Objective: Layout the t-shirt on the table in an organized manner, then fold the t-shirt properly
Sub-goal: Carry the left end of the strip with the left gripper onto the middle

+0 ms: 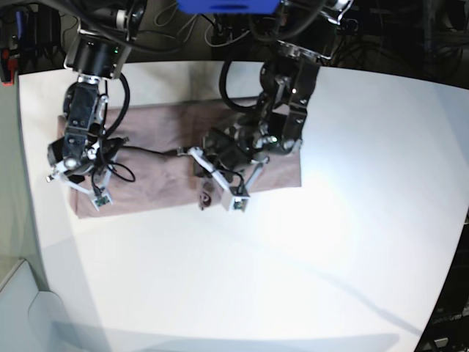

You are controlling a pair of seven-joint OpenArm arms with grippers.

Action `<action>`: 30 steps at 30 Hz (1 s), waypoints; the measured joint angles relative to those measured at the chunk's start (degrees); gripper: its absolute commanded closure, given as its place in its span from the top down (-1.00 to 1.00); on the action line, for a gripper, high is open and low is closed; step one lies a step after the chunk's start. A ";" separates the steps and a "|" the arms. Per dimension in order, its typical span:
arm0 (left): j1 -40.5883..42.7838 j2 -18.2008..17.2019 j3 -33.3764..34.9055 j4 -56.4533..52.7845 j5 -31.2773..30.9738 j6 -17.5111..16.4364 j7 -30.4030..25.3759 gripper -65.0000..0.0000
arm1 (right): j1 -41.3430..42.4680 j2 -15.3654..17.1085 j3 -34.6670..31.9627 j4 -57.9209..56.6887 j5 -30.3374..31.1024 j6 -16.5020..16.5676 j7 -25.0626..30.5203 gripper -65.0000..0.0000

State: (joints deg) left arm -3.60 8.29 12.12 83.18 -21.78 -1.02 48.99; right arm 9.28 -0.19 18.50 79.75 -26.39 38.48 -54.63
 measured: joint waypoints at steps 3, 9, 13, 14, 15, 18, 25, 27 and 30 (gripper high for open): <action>-0.26 -0.37 2.99 0.00 0.28 0.31 0.02 -0.99 | -0.02 0.00 0.00 0.00 -0.04 0.00 0.07 -0.26; -0.59 0.04 4.85 -1.64 0.11 0.26 -2.56 -1.00 | 0.00 0.00 0.00 0.00 0.20 -0.02 -0.13 -0.26; -0.74 -0.02 4.85 -2.73 0.09 0.28 -2.99 -1.00 | 0.00 0.00 0.00 0.00 -0.02 -0.17 -0.11 -0.26; -0.74 0.00 4.85 -2.84 0.09 0.28 -2.99 -1.00 | -0.04 0.00 0.00 0.00 0.02 -0.17 -0.04 -0.26; -0.72 0.00 4.85 -2.84 0.09 0.28 -2.99 -1.00 | -0.11 0.00 0.00 0.00 0.04 -0.17 -0.04 -0.26; -0.74 0.00 4.85 -2.84 0.09 0.28 -2.99 -1.00 | -0.13 0.02 0.00 0.00 0.13 -0.17 0.02 -0.26; -0.74 0.00 4.81 -2.84 0.04 0.28 -2.97 -0.77 | -0.13 0.00 0.00 0.00 0.04 -0.35 0.04 -0.26; -0.74 -0.02 4.81 -2.84 0.02 0.28 -2.91 -0.48 | -0.13 0.00 0.00 0.00 0.00 -0.35 0.11 -0.26; -0.74 0.00 4.81 -2.84 -0.11 0.28 -2.75 0.00 | -0.13 0.00 0.00 0.00 0.04 -0.35 0.09 -0.25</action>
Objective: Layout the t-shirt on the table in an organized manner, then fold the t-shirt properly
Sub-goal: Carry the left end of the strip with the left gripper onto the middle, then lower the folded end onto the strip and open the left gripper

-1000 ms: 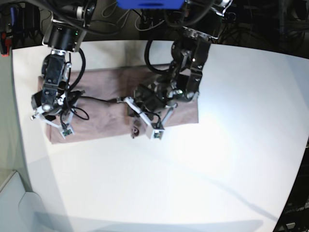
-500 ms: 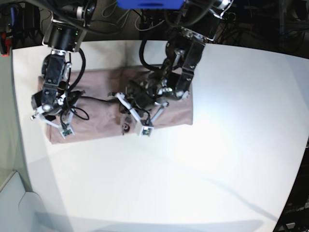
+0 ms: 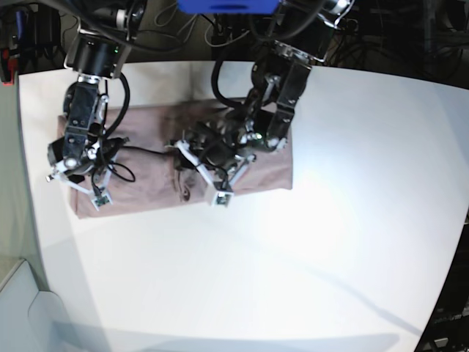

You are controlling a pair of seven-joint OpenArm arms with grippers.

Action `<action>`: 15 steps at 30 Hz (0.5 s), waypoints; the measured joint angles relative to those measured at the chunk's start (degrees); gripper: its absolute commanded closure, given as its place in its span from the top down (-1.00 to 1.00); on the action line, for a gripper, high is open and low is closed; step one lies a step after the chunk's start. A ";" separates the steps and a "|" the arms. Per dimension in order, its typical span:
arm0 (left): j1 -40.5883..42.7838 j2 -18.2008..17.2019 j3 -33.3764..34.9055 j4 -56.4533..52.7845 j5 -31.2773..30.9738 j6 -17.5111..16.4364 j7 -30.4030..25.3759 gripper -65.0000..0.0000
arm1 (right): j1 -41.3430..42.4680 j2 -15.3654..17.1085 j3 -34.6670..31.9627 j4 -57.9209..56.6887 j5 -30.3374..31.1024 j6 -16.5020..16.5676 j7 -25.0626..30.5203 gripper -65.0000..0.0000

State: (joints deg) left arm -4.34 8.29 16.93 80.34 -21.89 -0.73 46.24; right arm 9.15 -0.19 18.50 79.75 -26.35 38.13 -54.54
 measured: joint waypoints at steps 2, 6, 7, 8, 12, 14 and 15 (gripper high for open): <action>0.00 0.00 0.07 0.42 -0.26 -0.04 -0.02 0.24 | 0.00 0.00 0.00 0.00 0.00 0.00 0.00 -0.25; 0.04 -0.04 0.04 2.38 -4.72 -0.24 -0.07 0.30 | -0.02 0.00 0.00 0.00 -0.04 -0.02 0.02 -0.25; 0.04 -0.02 0.04 3.76 -5.95 -0.35 0.00 0.30 | 0.00 0.00 0.02 0.00 0.00 -0.02 0.04 -0.25; 0.02 0.00 0.04 5.51 -6.73 -0.52 0.00 0.30 | 0.02 0.00 0.13 0.00 0.04 0.00 0.02 -0.25; 0.04 -1.38 0.11 12.70 -7.17 -0.39 -0.22 0.09 | 0.15 -0.24 0.24 0.37 0.15 0.09 -0.22 -0.21; 1.01 -4.85 -0.09 13.27 -8.20 -0.81 -0.79 -0.10 | -0.35 -0.48 0.22 1.84 0.07 0.09 -0.24 -0.12; 1.90 -6.84 -0.90 12.94 -8.11 -0.76 -0.22 -0.21 | -0.70 -0.50 0.24 2.71 0.20 0.09 -0.22 -0.06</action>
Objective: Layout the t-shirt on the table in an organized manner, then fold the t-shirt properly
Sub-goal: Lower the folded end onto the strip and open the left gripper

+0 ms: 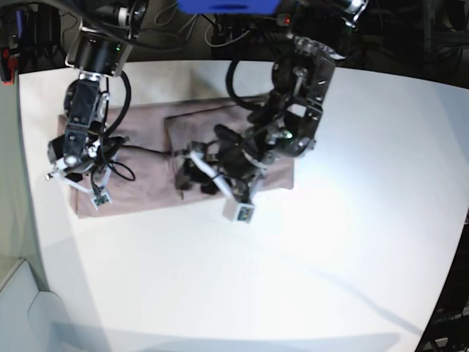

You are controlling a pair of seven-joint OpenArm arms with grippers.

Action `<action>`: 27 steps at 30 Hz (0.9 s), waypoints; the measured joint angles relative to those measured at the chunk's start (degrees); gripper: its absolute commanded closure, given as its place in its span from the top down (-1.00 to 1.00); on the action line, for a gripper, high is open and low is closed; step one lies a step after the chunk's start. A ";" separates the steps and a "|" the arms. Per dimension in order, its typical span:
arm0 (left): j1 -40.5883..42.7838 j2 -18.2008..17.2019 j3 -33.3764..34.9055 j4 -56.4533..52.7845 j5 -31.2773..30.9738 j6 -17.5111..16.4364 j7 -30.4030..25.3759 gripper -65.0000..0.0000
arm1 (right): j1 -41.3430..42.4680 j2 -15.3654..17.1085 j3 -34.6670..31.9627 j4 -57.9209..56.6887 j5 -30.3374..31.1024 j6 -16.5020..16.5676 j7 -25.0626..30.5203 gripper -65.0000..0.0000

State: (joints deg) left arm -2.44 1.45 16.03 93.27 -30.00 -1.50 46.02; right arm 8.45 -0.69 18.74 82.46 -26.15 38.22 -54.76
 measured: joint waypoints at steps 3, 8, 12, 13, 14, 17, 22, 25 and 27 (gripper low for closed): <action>3.37 -3.41 -4.70 -0.74 -0.79 0.83 1.03 -0.64 | -1.07 -0.13 0.09 2.45 0.83 0.11 -1.70 0.10; 3.98 -5.49 -12.59 -0.50 -3.76 0.39 0.22 -0.96 | -1.55 -0.90 0.07 6.45 0.74 0.92 -7.48 0.16; 3.65 -5.81 -14.80 -4.57 -3.61 0.31 -0.04 -0.99 | -2.16 -0.90 0.31 10.14 0.85 1.31 -11.91 0.16; 3.54 -5.49 -15.02 -6.62 -3.85 0.20 0.17 -0.99 | -1.95 -0.87 0.37 10.67 0.83 1.38 -12.55 0.16; 3.54 -5.42 -15.32 -8.04 -3.61 0.22 0.55 -0.99 | -1.29 -0.90 0.37 10.91 0.83 1.38 -13.25 0.16; 2.64 -5.60 -15.74 -10.69 -3.74 0.22 -0.09 -0.99 | 0.66 -0.94 1.01 11.58 1.18 1.38 -14.14 0.16; 2.45 -5.55 -15.85 -11.34 -3.72 0.22 -0.44 -0.99 | 2.05 -0.94 4.87 11.63 0.90 1.38 -17.09 0.24; 2.38 -5.46 -15.82 -11.56 -3.74 0.22 -0.42 -0.99 | 3.74 -1.03 7.30 11.04 1.07 1.38 -16.74 0.25; 2.27 -5.92 -15.82 -11.54 -3.78 0.22 -0.42 -0.99 | 4.02 -1.01 8.22 11.04 5.18 1.40 -16.59 0.25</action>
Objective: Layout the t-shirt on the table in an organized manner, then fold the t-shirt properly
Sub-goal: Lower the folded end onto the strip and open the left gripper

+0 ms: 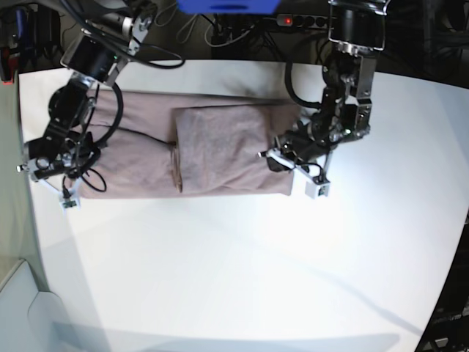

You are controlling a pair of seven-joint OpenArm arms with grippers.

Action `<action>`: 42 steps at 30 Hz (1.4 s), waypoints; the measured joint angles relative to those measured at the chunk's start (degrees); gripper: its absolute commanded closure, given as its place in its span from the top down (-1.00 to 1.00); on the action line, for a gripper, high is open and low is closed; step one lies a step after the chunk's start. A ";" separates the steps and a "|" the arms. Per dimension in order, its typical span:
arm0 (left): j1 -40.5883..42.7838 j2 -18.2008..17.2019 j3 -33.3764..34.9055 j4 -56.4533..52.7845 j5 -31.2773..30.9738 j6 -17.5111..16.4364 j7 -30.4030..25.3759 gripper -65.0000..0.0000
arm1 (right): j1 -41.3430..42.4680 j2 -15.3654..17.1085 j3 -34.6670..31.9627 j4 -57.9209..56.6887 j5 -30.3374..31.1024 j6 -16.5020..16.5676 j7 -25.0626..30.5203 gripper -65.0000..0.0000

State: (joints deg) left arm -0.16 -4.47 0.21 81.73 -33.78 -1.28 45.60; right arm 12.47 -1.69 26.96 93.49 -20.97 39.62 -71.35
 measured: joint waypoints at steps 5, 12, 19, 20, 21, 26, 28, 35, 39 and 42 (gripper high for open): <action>-0.04 -0.61 0.00 0.00 -0.09 -0.02 0.24 -0.99 | 0.37 0.20 2.27 -3.26 3.39 0.00 -0.20 0.28; 0.00 -0.59 0.00 0.02 -0.11 0.00 0.44 -0.99 | 2.25 1.88 4.57 -9.46 3.43 0.00 3.76 0.28; 0.17 -0.59 0.00 0.02 -0.13 0.00 0.39 -0.99 | 3.34 3.72 7.61 -14.19 4.83 -0.02 6.32 0.28; 0.17 -0.59 -0.02 0.02 -0.13 0.00 0.37 -0.99 | 3.48 3.82 7.69 -14.64 4.92 -0.02 6.36 0.28; 0.15 -0.57 0.00 0.02 -0.13 0.00 0.39 -0.99 | 3.61 4.00 7.69 -14.97 4.72 -0.02 6.86 0.28; 0.15 -0.59 -0.02 0.02 -0.13 0.00 0.39 -0.99 | 3.78 5.01 7.78 -16.98 5.20 0.02 8.63 0.28; 0.17 -0.57 -0.02 0.02 -0.13 0.00 0.39 -0.99 | 3.82 4.96 8.15 -17.00 5.20 0.02 8.63 0.28; 0.20 -0.57 -0.02 0.02 -0.15 0.00 0.39 -0.99 | 2.99 4.07 11.41 -16.83 7.63 -0.02 9.49 0.27; 0.33 -0.57 -0.07 0.04 -0.13 0.00 0.17 -0.99 | 0.04 3.69 11.23 -16.46 13.53 -0.44 11.89 0.18; 0.31 -0.59 -0.07 0.04 -0.15 -0.02 0.17 -0.99 | -0.63 2.78 11.10 -16.15 14.51 -0.46 12.33 -0.13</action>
State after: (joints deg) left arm 0.14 -5.06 0.14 81.78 -33.93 -1.30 45.78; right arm 11.84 1.08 38.06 77.34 -6.46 39.16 -59.02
